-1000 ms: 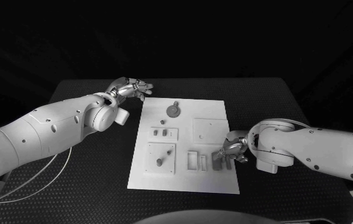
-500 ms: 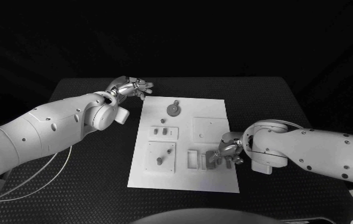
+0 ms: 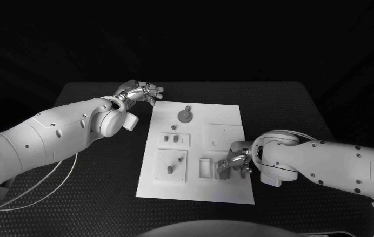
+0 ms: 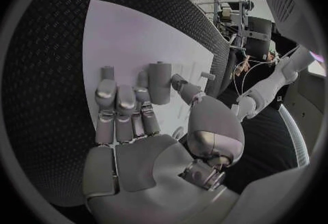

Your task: Assemble the parts on the task board

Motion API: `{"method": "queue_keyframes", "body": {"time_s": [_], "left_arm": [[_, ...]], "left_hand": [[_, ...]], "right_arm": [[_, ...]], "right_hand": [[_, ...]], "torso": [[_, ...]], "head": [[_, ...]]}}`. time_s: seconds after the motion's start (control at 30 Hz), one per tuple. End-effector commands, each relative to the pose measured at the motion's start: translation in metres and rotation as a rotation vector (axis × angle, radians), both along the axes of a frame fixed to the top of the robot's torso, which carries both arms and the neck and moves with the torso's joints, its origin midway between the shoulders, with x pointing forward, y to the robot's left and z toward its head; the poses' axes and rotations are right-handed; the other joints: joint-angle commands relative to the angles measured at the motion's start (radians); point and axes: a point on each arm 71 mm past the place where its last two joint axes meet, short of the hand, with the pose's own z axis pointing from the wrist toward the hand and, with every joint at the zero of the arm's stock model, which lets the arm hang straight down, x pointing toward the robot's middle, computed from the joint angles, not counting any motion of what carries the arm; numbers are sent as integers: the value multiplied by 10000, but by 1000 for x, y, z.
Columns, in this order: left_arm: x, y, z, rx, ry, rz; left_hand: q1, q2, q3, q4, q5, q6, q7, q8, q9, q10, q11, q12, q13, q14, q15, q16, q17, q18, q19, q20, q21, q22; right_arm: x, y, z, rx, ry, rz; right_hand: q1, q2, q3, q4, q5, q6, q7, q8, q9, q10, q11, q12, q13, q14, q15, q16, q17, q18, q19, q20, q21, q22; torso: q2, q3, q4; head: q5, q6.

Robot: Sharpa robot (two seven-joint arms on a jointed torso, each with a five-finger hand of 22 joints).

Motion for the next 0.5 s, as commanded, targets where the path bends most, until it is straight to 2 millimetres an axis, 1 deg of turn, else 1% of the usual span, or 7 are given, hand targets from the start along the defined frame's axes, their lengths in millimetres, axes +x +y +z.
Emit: {"method": "queue_keyframes", "body": {"time_s": [0.03, 0.17, 0.27, 0.33, 0.4, 0.43, 0.5], "left_arm": [[-1, -2, 0, -117, 48, -163], [-1, -2, 0, -109, 58, -151], [-1, -1, 0, -97, 80, -142], [-1, -1, 0, -92, 94, -139], [-1, -1, 0, -85, 98, -127], [-1, -1, 0, -84, 99, -126], [-1, -1, 0, -84, 106, -133]], "left_hand": [[-92, 1, 4, 74, -42, -80, -24, 69, -11, -91, -11, 19, 12, -42, 51, -48, 10, 71, 13, -114, -63, 18], [-90, -1, 6, 74, -42, -83, -23, 70, -11, -93, -11, 19, 12, -43, 52, -48, 12, 72, 12, -114, -64, 20], [-85, 1, 10, 74, -42, -85, -23, 70, -11, -94, -11, 19, 12, -43, 51, -48, 13, 73, 11, -114, -65, 21], [-85, 1, 10, 74, -42, -85, -23, 70, -11, -94, -11, 19, 12, -43, 51, -48, 13, 73, 11, -114, -65, 21], [-84, 1, 10, 74, -42, -86, -23, 70, -11, -94, -11, 19, 12, -43, 51, -48, 14, 73, 11, -114, -65, 21], [-81, 4, 13, 75, -42, -87, -23, 71, -10, -94, -11, 19, 12, -43, 51, -48, 15, 74, 11, -114, -65, 23], [-79, 5, 15, 75, -42, -87, -23, 72, -10, -95, -11, 19, 12, -43, 51, -48, 16, 74, 11, -114, -66, 24]], "right_arm": [[-5, -1, -10, -234, -25, -32], [-5, -2, -11, -238, 50, -35], [-6, -4, -11, -298, 84, -64], [-6, -6, -10, -295, 23, -156], [-6, -7, -10, -247, 14, -266], [-6, -8, -9, -202, 5, -344], [-6, -10, -8, -54, 48, -558]], "right_hand": [[19, 46, -32, -49, -57, -311, 234, -240, -741, 18, -6, 61, 16, -41, -7, 12, -10, 788, -38, -63, 23, -10], [41, 74, 3, -58, -56, -295, 229, -238, -740, 23, -10, 57, 17, -50, -10, 2, -25, 788, -34, -64, 21, -19], [284, 251, 165, -204, -57, -226, 207, -212, -728, 40, -31, 56, 22, -29, -26, 20, -22, 788, -25, -80, 29, -32], [285, 252, 166, -204, -57, -226, 206, -212, -728, 40, -31, 56, 22, -29, -26, 20, -22, 788, -24, -80, 29, -32], [429, 349, 264, -280, -56, -176, 191, -186, -716, 48, -44, 58, 25, -19, -35, 28, -19, 788, -22, -90, 32, -34], [1003, 808, 579, -661, -52, 91, 113, -41, -649, 109, -111, 85, 36, 73, -88, 101, 27, 788, 7, -119, 76, -24], [1052, 996, 587, -828, -53, 209, 77, -1, -632, 162, -145, 78, 33, 123, -119, 127, 30, 788, 18, -73, 108, -25]], "torso": [[4, 3, -6], [-3, 7, -11], [-5, -2, -9], [-3, 2, -14], [-3, 2, -14], [-6, 3, -15], [-5, -1, -19]], "head": [[28, -3], [29, -6], [27, -5], [40, -8], [35, -8], [32, -6], [41, -5]]}}
